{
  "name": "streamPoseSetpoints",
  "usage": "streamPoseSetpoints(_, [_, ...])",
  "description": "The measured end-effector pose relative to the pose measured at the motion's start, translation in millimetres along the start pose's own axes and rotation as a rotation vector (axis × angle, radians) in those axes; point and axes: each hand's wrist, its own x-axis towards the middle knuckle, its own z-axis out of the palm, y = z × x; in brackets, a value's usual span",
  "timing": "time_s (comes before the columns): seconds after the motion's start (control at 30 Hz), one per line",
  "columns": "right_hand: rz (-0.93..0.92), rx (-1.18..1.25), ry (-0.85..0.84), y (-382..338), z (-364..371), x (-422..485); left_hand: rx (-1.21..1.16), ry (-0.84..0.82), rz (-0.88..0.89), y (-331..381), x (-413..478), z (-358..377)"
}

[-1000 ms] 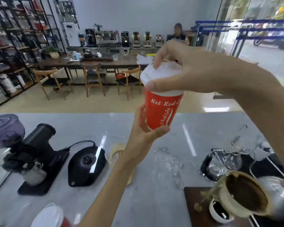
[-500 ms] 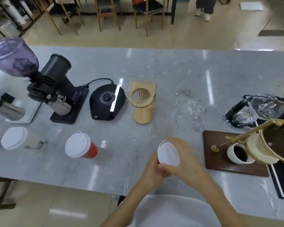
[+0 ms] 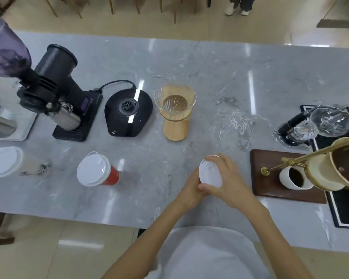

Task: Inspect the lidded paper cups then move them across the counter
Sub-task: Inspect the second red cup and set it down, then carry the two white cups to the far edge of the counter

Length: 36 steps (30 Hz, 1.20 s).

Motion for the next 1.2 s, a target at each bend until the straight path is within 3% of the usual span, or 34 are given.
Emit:
streamPoseSetpoints(0.13, [-0.012,-0.027,0.045,-7.2,-3.1,-10.0,0.18,-0.008,-0.012,-6.9,-6.4,-19.3])
streamPoseSetpoints(0.33, [-0.228,-0.055,0.335,-68.2,2.2,-31.9,0.576,0.033,-0.017,22.7,-76.1,-93.6])
streamPoseSetpoints(0.53, [-0.26,0.062,0.242,-177.2,70.4,-15.8,0.612,0.233,0.038,55.8,-168.6,-222.2])
streamPoseSetpoints(0.77, [-0.327,0.175,0.178,-341.9,219.7,21.4,0.661,0.294,0.111,53.5,-241.1,-405.8])
streamPoseSetpoints(1.03, [-0.368,0.003,-0.258,-419.6,350.3,12.4,0.778,0.418,0.023,11.6,-290.4,-529.9])
streamPoseSetpoints(1.1, [-0.349,-0.026,-0.222,-425.5,360.3,14.7,0.774,0.495,0.007,4.3,-296.0,-549.3])
streamPoseSetpoints(1.2, [-0.358,-0.043,0.063,-435.0,358.7,30.6,0.868,0.693,0.157,7.1,-299.2,-587.1])
